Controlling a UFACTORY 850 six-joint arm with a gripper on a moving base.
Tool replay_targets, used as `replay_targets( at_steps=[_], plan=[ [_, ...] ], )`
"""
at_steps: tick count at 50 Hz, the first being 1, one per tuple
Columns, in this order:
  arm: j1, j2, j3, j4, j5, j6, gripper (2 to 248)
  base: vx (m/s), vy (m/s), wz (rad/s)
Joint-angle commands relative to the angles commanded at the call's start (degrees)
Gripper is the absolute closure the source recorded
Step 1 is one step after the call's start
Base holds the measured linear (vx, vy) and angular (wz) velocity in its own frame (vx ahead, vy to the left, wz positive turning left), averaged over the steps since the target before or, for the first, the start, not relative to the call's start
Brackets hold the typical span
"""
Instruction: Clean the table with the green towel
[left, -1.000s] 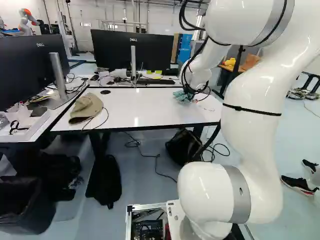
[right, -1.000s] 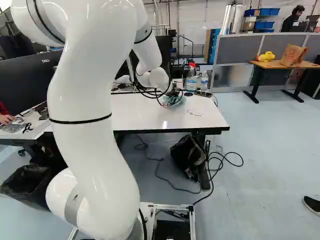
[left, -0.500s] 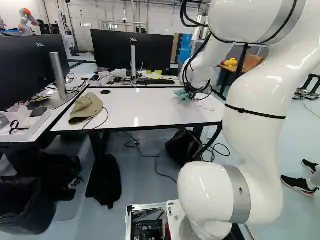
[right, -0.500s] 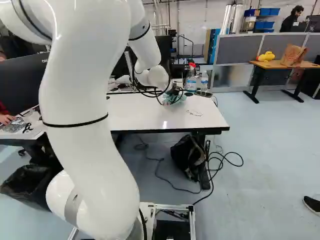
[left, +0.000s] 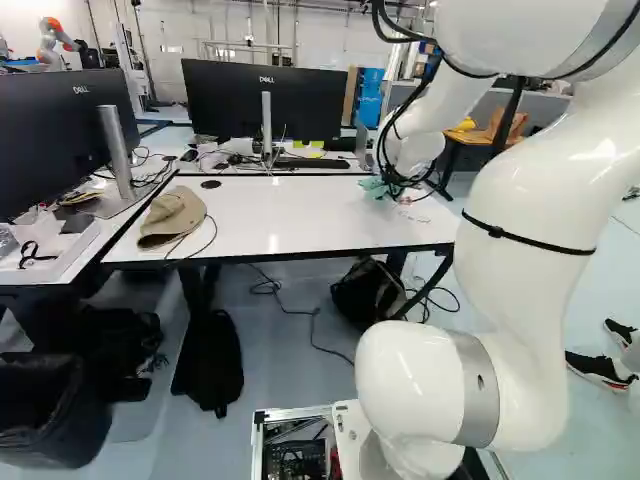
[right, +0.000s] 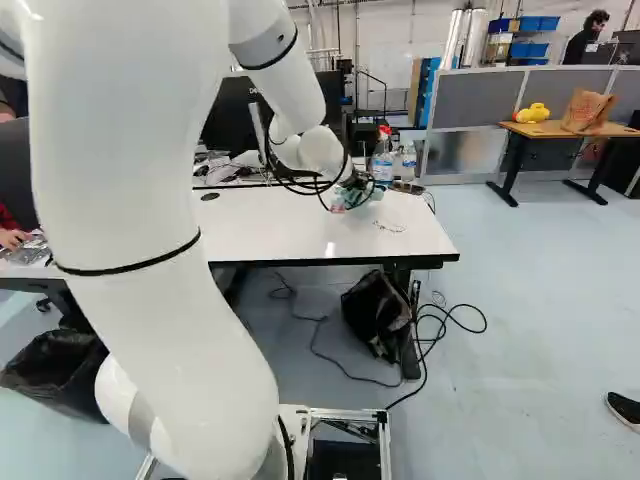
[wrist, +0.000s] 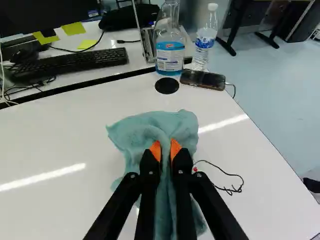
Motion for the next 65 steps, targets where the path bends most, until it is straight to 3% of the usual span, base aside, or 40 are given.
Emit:
replay_targets(
  at_steps=[54, 65],
  plan=[
    [-10.50, 3.46, 3.81, 0.00, 0.00, 0.00, 208, 0.000, 0.000, 0.000],
    [-11.27, 2.65, 2.93, 0.00, 0.00, 0.00, 208, 0.000, 0.000, 0.000]
  ],
)
